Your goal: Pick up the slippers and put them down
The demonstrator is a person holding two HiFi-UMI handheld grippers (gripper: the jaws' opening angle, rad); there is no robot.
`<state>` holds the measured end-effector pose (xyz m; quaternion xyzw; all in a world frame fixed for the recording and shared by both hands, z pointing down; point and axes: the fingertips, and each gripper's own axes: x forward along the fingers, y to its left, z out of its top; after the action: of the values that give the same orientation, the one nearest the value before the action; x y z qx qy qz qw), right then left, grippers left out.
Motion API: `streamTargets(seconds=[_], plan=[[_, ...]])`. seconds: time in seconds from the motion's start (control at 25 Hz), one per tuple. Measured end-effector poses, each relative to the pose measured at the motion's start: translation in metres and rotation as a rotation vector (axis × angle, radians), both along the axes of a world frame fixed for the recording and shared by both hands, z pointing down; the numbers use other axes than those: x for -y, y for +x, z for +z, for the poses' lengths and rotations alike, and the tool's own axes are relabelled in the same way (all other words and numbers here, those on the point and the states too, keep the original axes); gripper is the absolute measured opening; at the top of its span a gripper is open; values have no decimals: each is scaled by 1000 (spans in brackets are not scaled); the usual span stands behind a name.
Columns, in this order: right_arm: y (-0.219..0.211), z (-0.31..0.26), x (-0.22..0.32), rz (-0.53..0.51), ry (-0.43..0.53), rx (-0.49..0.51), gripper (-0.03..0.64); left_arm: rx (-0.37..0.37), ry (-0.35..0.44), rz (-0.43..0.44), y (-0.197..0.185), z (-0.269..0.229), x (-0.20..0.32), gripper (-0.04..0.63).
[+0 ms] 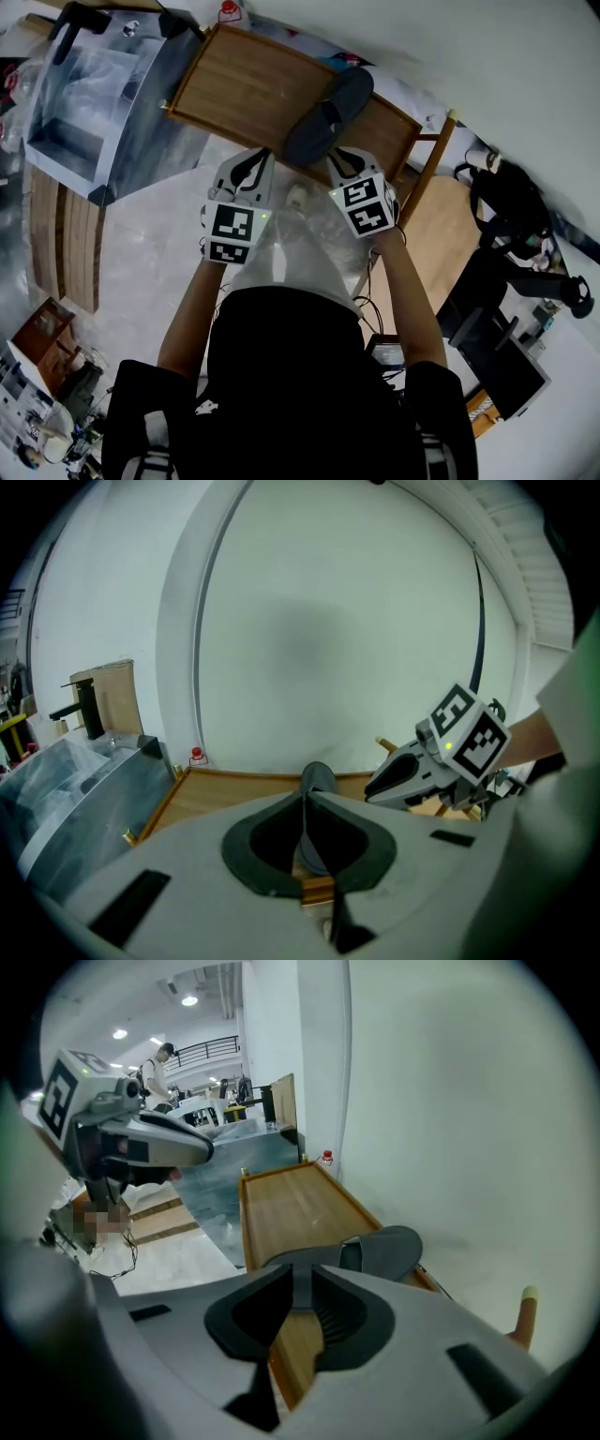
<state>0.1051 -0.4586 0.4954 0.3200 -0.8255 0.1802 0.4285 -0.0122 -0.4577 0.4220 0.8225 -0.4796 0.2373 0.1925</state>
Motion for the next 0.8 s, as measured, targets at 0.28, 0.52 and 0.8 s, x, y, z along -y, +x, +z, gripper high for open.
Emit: streamTargets(seconds=[0.28, 0.52, 0.8], plan=[[-2, 28, 7, 28, -78, -5, 102, 31, -20, -9, -10, 18, 3, 12], [4, 55, 17, 117, -165, 10, 167, 41, -45, -10, -10, 32, 1, 12], [8, 77, 33, 299, -283, 112, 179, 48, -67, -25, -14, 41, 0, 12]])
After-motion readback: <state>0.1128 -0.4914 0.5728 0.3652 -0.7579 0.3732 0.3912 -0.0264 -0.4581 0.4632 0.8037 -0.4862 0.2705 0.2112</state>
